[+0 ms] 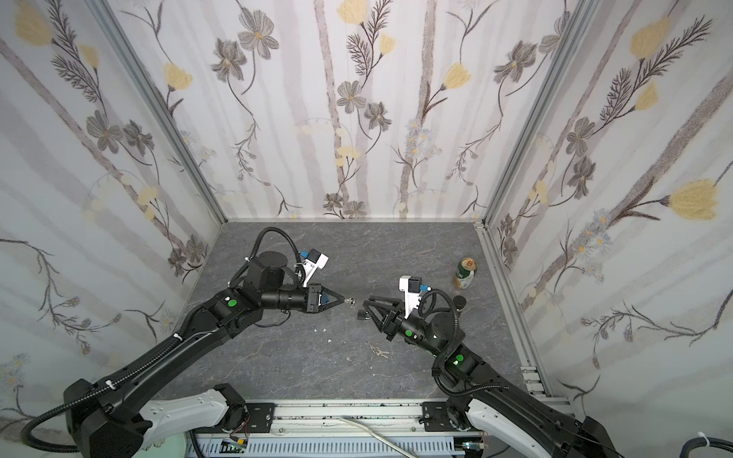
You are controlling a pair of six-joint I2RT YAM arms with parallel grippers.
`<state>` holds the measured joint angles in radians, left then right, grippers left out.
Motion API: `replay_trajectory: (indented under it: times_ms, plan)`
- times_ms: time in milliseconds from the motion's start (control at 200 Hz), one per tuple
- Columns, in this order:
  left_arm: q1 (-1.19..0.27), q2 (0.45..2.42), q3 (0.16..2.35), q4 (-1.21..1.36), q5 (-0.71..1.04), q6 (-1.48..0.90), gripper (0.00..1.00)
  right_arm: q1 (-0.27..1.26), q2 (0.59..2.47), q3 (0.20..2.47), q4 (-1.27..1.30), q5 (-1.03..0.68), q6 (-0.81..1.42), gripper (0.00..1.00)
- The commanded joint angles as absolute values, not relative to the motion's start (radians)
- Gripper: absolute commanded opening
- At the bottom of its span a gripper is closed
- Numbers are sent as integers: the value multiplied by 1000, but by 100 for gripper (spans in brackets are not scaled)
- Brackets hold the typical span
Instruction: Unlock with the key
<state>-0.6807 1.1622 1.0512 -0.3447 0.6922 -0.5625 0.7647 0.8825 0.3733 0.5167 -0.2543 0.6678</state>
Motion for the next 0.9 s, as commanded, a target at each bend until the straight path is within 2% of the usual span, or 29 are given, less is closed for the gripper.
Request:
replay_trajectory:
  times_ms: [0, 125, 320, 640, 739, 834, 894]
  plan:
    - [-682, 1187, 1086, -476, 719, -473, 0, 756, 877, 391, 405, -246, 598, 38]
    - [-686, 1199, 1103, -463, 798, -463, 0, 747, 910, 394, 476, -347, 616, 39]
    - [-698, 1180, 1106, -448, 847, -450, 0, 746, 978, 399, 602, -495, 658, 47]
    - [-701, 1170, 1091, -418, 860, -461, 0, 746, 1014, 407, 677, -589, 692, 45]
    - [-702, 1174, 1092, -408, 868, -465, 0, 746, 1032, 409, 700, -622, 702, 41]
    - [-701, 1178, 1092, -409, 867, -465, 0, 746, 1044, 412, 712, -635, 706, 30]
    - [-701, 1177, 1093, -407, 866, -464, 0, 746, 1048, 415, 712, -639, 705, 27]
